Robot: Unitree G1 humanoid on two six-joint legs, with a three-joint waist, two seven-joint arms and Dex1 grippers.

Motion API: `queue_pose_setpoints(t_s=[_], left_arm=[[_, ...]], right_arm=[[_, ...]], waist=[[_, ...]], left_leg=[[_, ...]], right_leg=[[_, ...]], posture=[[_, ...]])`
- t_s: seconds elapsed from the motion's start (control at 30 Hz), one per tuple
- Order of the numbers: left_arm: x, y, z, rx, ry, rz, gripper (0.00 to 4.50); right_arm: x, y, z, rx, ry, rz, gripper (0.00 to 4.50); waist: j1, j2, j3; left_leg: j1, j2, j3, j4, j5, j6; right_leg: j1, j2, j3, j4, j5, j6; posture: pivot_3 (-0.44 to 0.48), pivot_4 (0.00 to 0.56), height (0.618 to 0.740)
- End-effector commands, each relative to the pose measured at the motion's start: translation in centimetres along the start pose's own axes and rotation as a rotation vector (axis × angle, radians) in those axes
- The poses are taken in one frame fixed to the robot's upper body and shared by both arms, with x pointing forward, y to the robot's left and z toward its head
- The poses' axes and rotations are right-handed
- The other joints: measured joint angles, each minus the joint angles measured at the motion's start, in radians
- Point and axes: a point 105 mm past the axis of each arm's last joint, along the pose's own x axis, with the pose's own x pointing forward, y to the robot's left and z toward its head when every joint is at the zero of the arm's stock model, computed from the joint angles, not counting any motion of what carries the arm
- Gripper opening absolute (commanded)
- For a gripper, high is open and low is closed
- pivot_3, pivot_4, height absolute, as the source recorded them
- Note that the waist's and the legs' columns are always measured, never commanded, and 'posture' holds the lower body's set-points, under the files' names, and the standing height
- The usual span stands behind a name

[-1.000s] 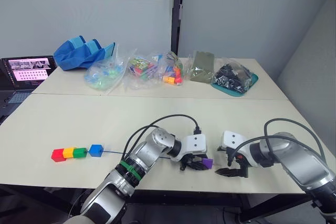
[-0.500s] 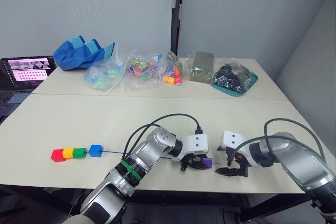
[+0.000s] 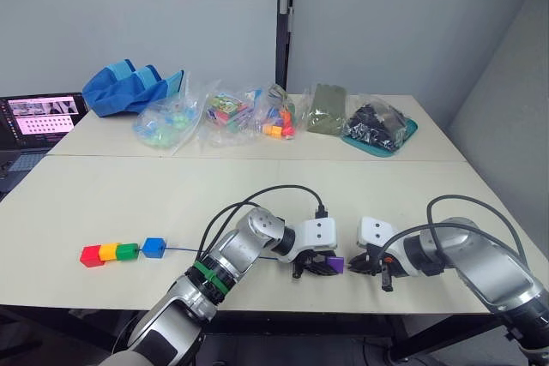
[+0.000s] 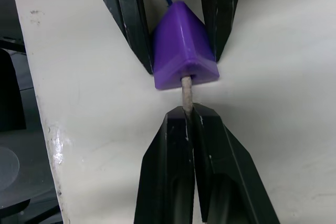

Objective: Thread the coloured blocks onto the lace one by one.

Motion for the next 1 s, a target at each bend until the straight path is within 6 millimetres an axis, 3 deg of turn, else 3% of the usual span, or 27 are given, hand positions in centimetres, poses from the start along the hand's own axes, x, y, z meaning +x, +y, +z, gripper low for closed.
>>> queue_pose_setpoints(t_s=[0.03, 0.33, 0.47, 0.6, 0.8, 1.0], left_arm=[[-2.3, 0.2, -3.4, -0.088, 0.098, 0.041, 1.29], [-9.2, 0.5, -7.3, -0.099, 0.175, 0.198, 1.29], [-13.6, -0.9, -9.7, -0.128, 0.250, 0.208, 1.29], [-18.6, -2.9, -13.3, -0.173, 0.378, 0.206, 1.29], [-24.0, -4.7, -16.5, -0.199, 0.549, 0.192, 1.29], [-25.0, -5.1, -17.0, -0.211, 0.566, 0.146, 1.29]], right_arm=[[-0.3, -0.6, 0.8, -0.034, -0.014, -0.010, 0.00], [0.4, -1.1, 1.0, -0.057, -0.014, 0.013, 0.00], [0.9, -1.0, 1.0, -0.066, -0.009, 0.042, 0.00], [1.1, -1.0, 1.1, -0.076, -0.011, 0.054, 0.00], [1.2, -1.2, 1.2, -0.085, -0.011, 0.057, 0.00], [1.4, -1.3, 1.4, -0.092, -0.015, 0.056, 0.00]], waist=[[-0.011, 0.000, 0.000], [-0.031, 0.000, 0.000], [-0.043, 0.000, 0.000], [-0.047, 0.001, 0.000], [-0.044, 0.002, -0.001], [-0.045, 0.002, -0.001]], left_leg=[[0.000, 0.000, 0.000, 0.000, 0.000, 0.000], [0.001, 0.000, 0.000, -0.001, 0.000, 0.000], [0.002, 0.001, 0.000, -0.002, 0.000, 0.000], [0.006, 0.001, 0.000, -0.004, 0.000, 0.000], [0.007, 0.001, 0.001, -0.004, 0.000, 0.000], [0.008, 0.001, 0.001, -0.004, -0.001, 0.001]], right_leg=[[0.000, 0.000, 0.000, 0.000, 0.000, 0.000], [0.000, 0.000, 0.000, 0.001, 0.000, 0.000], [0.000, 0.000, 0.000, 0.001, 0.000, -0.001], [0.001, 0.001, 0.001, 0.003, -0.002, -0.002], [0.001, 0.000, 0.001, 0.004, -0.003, -0.002], [-0.001, 0.001, 0.001, 0.011, -0.007, -0.004]], posture=[[0.000, 0.150, 0.717], [0.000, 0.150, 0.717], [0.000, 0.150, 0.717], [0.000, 0.150, 0.717], [0.000, 0.150, 0.717], [0.000, 0.150, 0.717]])
